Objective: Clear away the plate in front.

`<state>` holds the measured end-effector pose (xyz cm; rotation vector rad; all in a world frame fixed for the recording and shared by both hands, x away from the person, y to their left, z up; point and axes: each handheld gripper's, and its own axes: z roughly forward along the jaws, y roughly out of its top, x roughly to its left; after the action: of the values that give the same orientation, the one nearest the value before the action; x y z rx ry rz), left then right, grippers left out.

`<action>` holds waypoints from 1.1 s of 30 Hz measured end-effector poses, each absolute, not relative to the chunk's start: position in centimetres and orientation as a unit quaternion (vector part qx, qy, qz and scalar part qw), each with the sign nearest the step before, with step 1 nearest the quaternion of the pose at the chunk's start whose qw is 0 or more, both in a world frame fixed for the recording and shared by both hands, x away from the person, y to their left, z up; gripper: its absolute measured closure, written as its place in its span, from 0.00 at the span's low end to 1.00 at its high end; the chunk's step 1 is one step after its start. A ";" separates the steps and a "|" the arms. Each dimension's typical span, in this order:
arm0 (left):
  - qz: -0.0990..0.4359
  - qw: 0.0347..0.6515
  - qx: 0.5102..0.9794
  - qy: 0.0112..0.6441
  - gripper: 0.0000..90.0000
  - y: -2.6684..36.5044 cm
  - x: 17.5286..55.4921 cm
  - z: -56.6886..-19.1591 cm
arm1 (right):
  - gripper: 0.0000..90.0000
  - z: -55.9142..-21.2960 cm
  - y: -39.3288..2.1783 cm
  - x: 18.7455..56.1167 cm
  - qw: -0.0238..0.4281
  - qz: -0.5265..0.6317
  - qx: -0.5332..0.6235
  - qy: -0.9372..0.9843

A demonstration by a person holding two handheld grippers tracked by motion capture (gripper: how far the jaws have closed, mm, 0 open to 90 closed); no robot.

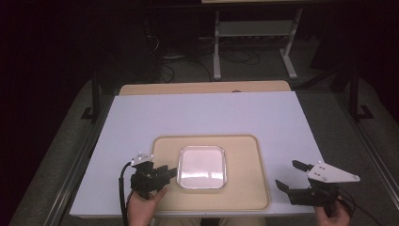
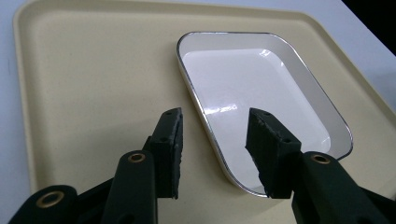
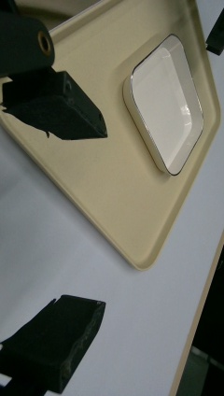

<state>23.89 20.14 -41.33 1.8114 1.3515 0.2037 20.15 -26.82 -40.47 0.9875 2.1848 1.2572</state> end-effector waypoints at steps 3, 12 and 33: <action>0.083 0.430 0.726 0.531 0.61 20.5 23.9 -41.3 | 0.14 -40.5 -26.8 20.2 0.216 0.453 0.356 0.788; 0.091 0.436 0.744 0.499 0.58 21.7 23.7 -41.1 | 0.14 -40.5 -26.9 20.2 0.216 0.453 0.357 0.788; 0.126 0.440 0.776 0.434 0.51 23.6 23.3 -40.4 | 0.14 -40.5 -27.1 20.2 0.218 0.449 0.363 0.787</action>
<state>23.25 23.63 -40.42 1.9276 1.0784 0.3129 20.19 -27.07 -40.52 1.0051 2.1779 1.2429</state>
